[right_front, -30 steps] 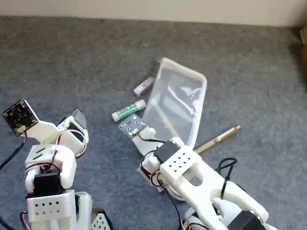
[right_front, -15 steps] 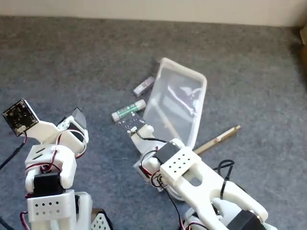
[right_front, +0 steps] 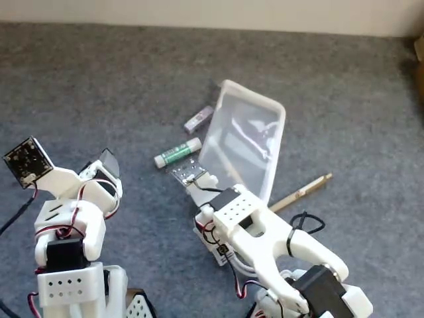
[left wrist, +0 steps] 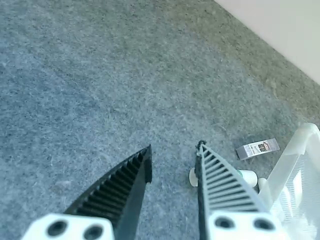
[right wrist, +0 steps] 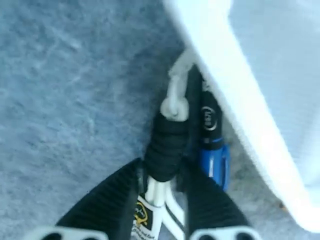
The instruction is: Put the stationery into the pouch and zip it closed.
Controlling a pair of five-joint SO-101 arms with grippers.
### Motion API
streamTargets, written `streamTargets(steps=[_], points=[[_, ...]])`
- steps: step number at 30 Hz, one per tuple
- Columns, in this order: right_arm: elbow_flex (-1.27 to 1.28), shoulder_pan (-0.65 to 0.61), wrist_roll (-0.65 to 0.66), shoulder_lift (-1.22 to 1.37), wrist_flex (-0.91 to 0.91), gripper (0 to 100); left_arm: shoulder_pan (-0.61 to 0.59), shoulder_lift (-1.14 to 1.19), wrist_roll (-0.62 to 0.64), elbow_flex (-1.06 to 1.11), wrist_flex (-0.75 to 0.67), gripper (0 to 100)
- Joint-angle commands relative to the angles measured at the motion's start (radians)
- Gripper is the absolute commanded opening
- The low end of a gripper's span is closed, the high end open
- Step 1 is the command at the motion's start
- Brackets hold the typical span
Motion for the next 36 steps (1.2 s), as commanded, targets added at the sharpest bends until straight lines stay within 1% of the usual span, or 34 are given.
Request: streamTargets(steps=[1,13,18,20,23,27,30,33,36], points=[[-0.022,0.005,-0.003,-0.005,0.025,0.9,-0.013,-0.016,-0.009,-0.008,-0.025,15],[-0.110,0.005,-0.003,-0.409,0.275,0.5,-0.012,-0.018,-0.017,-0.010,-0.025,15],[-0.223,0.008,-0.003,-0.481,0.386,0.5,-0.007,-0.021,-0.195,-0.015,-0.026,15],[-0.288,0.012,0.003,-0.486,0.429,0.5,-0.004,-0.021,-0.233,-0.016,-0.026,15],[-0.378,0.012,0.054,-0.483,0.507,0.5,0.039,-0.021,-0.241,-0.016,-0.026,15],[-0.484,0.012,0.060,-0.483,0.590,0.5,0.122,-0.021,-0.242,-0.025,-0.020,15],[-0.538,0.012,0.060,-0.484,0.627,0.5,0.153,-0.021,-0.255,-0.071,-0.017,15],[-0.591,0.012,0.060,-0.484,0.653,0.5,0.183,-0.021,-0.285,-0.133,0.032,15],[-0.645,0.013,0.060,-0.483,0.673,0.5,0.239,-0.019,-0.290,-0.185,0.094,21]])
